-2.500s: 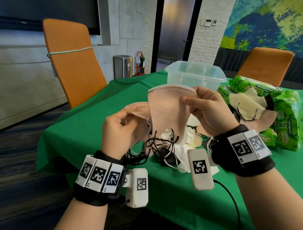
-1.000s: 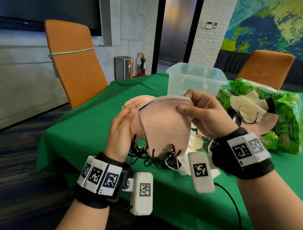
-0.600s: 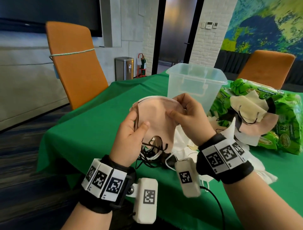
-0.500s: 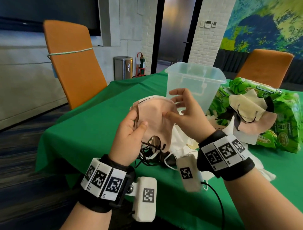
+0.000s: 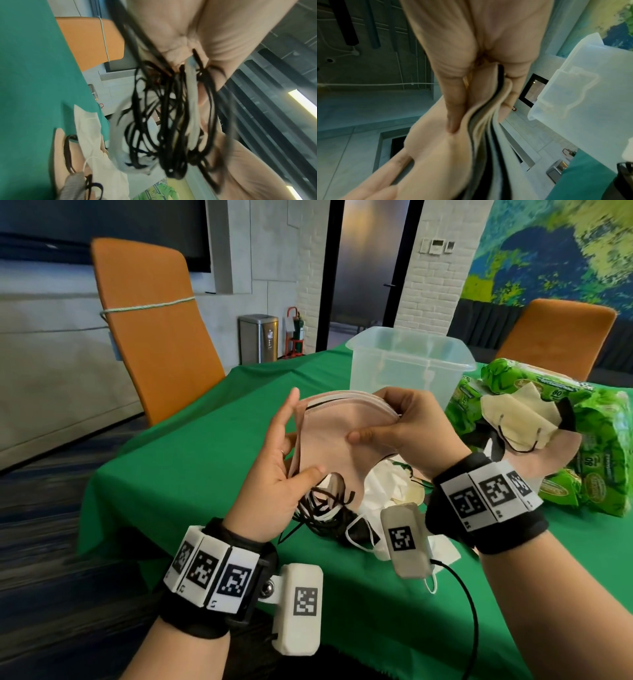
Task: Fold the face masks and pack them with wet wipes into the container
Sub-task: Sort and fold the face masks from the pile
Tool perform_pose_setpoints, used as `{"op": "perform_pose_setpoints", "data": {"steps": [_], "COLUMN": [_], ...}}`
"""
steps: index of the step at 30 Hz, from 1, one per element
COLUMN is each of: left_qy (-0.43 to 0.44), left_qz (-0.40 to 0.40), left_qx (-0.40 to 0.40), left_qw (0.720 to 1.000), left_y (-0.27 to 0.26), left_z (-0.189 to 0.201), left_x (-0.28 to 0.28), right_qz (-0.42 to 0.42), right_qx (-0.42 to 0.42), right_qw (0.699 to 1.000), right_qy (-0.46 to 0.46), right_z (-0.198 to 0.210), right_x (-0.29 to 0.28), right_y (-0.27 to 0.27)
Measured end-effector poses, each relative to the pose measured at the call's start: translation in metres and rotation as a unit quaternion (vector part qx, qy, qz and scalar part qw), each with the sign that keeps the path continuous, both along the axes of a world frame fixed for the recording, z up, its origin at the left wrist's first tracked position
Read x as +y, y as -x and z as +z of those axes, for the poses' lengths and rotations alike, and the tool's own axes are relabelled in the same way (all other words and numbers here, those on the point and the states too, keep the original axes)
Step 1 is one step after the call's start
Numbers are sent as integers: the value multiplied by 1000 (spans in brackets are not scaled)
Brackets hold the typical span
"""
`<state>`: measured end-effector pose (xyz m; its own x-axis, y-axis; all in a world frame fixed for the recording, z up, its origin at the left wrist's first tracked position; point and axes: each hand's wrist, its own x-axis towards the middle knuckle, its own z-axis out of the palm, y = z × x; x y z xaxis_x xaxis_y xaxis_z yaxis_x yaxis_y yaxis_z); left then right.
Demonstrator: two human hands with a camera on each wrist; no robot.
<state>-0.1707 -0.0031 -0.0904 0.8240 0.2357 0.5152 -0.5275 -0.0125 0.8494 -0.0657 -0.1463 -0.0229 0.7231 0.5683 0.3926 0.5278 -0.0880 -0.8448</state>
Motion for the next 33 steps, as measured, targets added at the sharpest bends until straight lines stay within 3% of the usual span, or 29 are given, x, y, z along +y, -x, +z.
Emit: {"op": "perform_pose_setpoints", "data": {"steps": [5,10,20,27,33], "left_qy": [32,60,10,27,-43], "left_qz": [2,20,5,72,71], "left_qx": [45,52,114,97,61], "left_qw": [998,997,993,992,995], "left_y": [0,-4,-3,-3,-14], "left_z": [-1,4,-2,8,8], "left_x": [1,4,0,-4,-11], "right_qz": [-39,-18,-86,-7,30], "right_qx": [-19,-7,-44,-24,-14], "right_qw": [999,999,995,998,996], "right_qy": [-22,38,-9,55,79], "right_z": [5,6,14,15,9], "right_x": [-2,-4,-17,-19,-11], "right_y": [0,3,-11,-7,-4]}}
